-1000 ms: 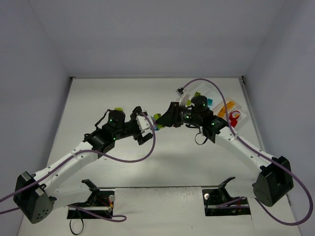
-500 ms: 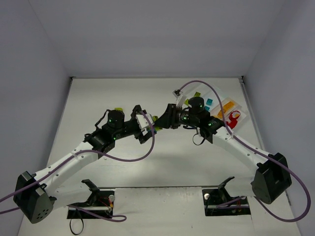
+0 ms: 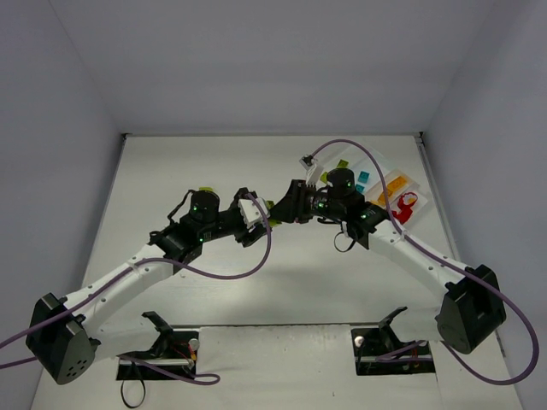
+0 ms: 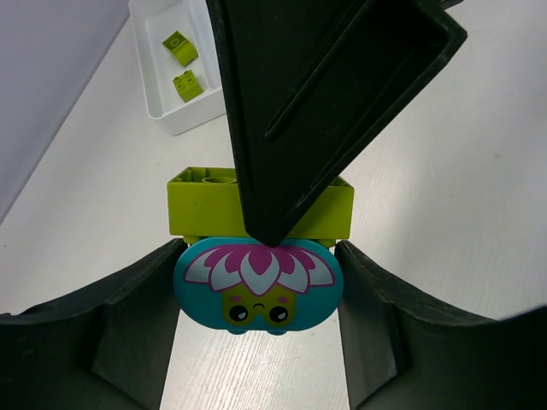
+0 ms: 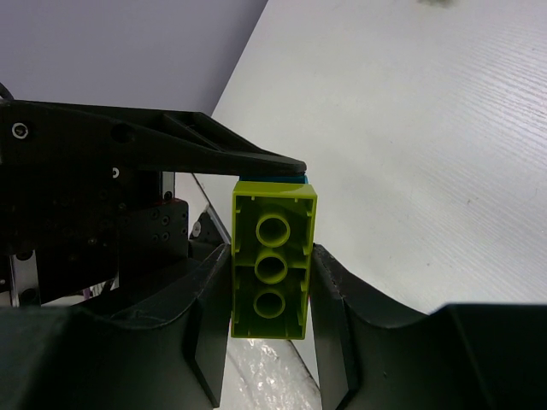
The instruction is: Sort the legos into containers by color
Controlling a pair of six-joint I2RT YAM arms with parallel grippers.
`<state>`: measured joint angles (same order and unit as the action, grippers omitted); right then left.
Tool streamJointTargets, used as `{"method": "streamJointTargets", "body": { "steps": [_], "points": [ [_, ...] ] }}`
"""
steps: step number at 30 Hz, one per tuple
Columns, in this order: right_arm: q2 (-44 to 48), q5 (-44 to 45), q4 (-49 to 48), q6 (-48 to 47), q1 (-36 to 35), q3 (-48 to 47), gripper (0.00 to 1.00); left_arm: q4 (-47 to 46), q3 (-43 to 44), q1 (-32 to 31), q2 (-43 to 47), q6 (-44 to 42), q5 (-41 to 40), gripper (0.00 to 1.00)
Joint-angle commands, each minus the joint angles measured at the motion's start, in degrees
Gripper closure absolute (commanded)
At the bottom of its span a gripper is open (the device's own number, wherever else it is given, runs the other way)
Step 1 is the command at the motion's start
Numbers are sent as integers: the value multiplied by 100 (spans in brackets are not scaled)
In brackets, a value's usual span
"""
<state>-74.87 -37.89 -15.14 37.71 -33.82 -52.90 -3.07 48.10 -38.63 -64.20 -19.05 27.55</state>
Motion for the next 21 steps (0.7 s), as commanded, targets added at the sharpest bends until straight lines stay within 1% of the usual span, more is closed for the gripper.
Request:
{"method": "streamJointTargets", "body": {
  "steps": [1, 3, 4, 8, 14, 19, 21],
  "points": [
    [113, -175, -455, 8, -37, -159, 100, -238, 253, -39, -13, -11, 189, 64],
    [122, -166, -411, -27, -10, -202, 100, -238, 262, -39, -4, -11, 180, 73],
    [131, -157, -333, -88, 42, -220, 100, -220, 262, -39, 4, -11, 172, 82],
    [218, -192, -148, -167, 314, -273, 100, -185, 270, -39, 22, -29, 93, 91],
    [341, -219, 326, -483, 903, -404, 100, -62, 332, -39, -4, -29, -13, 93],
    [368, -219, 617, -669, 1220, -536, 100, -27, 358, -39, -22, -20, -57, 93],
    [350, -71, 696, -774, 1386, -598, 100, -18, 358, -39, -22, -20, -92, 93]
  ]
}}
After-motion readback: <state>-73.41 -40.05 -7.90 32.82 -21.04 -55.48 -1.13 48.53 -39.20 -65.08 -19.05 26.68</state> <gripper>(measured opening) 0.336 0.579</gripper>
